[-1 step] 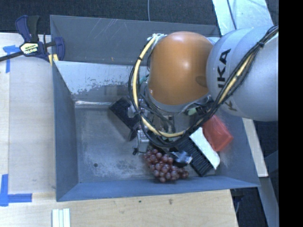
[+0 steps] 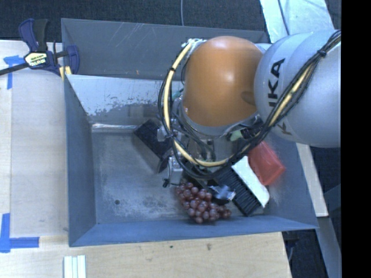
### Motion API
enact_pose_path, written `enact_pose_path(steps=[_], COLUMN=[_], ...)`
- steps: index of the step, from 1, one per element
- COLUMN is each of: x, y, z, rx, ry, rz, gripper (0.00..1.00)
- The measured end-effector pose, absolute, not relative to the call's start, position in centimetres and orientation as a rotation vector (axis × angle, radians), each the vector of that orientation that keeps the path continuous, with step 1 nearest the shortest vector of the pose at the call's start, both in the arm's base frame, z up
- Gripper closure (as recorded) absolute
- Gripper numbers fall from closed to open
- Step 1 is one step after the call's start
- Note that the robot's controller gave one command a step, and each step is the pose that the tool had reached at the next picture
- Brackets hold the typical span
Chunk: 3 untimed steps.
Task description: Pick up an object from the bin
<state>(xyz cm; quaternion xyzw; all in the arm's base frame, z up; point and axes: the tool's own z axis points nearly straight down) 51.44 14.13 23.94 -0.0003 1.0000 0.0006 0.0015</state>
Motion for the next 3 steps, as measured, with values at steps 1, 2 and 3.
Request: enact_pose_path(steps=[1,2,3], x=[51.5,50.1,49.4], y=[14.1,13.0,14.8], z=[22.6,16.6,14.5], rx=[-0.091,-0.214,-0.240], ry=[3.133,3.125,3.138], rz=[0.003,0.002,-0.003], gripper=[0.00,0.00,0.00])
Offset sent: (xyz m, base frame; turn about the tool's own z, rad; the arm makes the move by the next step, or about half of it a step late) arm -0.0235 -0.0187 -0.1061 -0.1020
